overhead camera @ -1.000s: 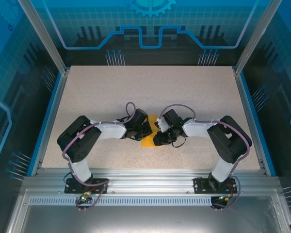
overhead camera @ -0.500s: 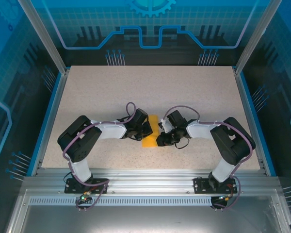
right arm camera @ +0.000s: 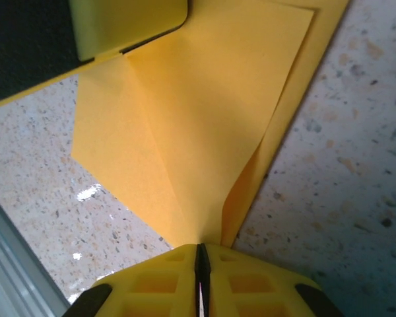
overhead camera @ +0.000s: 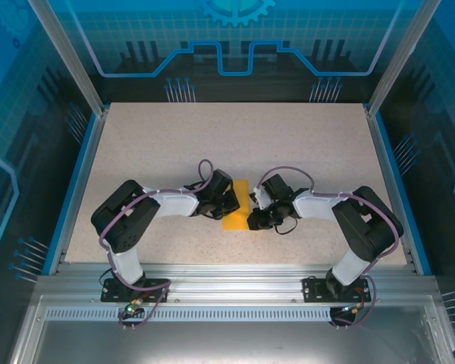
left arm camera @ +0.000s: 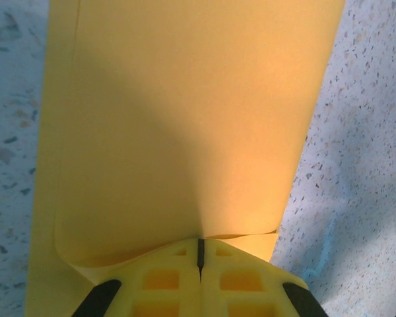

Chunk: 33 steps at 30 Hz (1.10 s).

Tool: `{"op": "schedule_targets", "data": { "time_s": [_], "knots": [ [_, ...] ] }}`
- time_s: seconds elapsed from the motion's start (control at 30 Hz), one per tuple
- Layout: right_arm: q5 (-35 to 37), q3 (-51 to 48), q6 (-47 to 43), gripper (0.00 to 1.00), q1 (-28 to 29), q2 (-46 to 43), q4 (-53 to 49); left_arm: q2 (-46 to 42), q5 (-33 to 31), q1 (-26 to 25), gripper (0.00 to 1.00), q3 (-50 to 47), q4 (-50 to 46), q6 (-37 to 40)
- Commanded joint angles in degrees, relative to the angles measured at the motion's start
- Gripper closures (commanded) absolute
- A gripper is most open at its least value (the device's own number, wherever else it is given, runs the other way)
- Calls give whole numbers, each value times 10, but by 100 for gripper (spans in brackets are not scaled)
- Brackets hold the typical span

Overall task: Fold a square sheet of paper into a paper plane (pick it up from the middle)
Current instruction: Fold the triangle a second time at the center of the table.

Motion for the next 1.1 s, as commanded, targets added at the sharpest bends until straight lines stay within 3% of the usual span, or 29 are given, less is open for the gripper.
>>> {"op": "schedule_targets", "data": {
  "time_s": [0.0, 0.3, 0.5, 0.63, 1.07],
  "knots": [
    [87, -11, 10, 90, 12, 3, -153, 28, -13, -1, 100, -3, -51, 14],
    [90, 32, 11, 91, 28, -37, -204, 29, -11, -1, 100, -2, -50, 15],
    [8, 40, 38, 90, 15, -74, -132, 29, -10, -1, 100, -1, -48, 15],
    [-23, 64, 47, 89, 15, -56, -104, 29, -9, -1, 100, 2, -48, 15],
    [8, 49, 35, 90, -10, 37, -88, 13, -8, -1, 100, 4, -47, 20]
  ]
}}
